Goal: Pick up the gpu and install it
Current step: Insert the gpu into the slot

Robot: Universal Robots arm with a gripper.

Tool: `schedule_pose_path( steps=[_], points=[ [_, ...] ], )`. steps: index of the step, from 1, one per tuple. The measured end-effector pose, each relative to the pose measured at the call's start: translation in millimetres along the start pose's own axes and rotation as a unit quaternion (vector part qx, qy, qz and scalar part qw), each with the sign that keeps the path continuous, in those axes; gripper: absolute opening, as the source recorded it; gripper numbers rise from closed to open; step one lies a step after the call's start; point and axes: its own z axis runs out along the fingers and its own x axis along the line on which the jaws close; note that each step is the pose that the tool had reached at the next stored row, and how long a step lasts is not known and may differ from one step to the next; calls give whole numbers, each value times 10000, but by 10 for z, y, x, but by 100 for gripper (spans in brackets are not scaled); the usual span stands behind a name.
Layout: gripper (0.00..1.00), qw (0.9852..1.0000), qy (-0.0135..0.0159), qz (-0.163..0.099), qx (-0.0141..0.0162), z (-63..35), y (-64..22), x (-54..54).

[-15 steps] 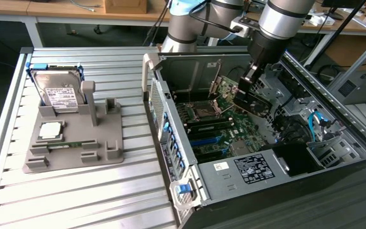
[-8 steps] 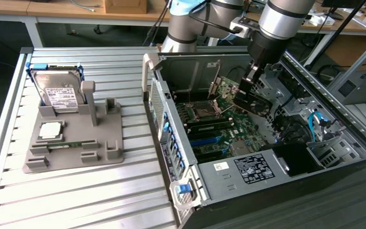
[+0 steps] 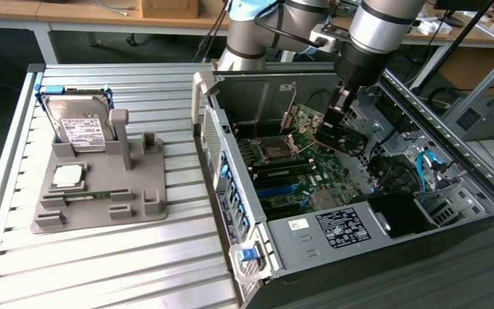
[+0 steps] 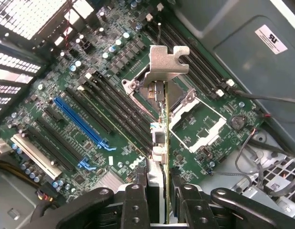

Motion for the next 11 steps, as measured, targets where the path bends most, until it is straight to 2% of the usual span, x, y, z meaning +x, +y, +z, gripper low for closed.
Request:
schedule_pose_path(
  steps=[11],
  points=[
    [30, 9988, -5, -483, -5, 2, 0, 0]
  ],
)
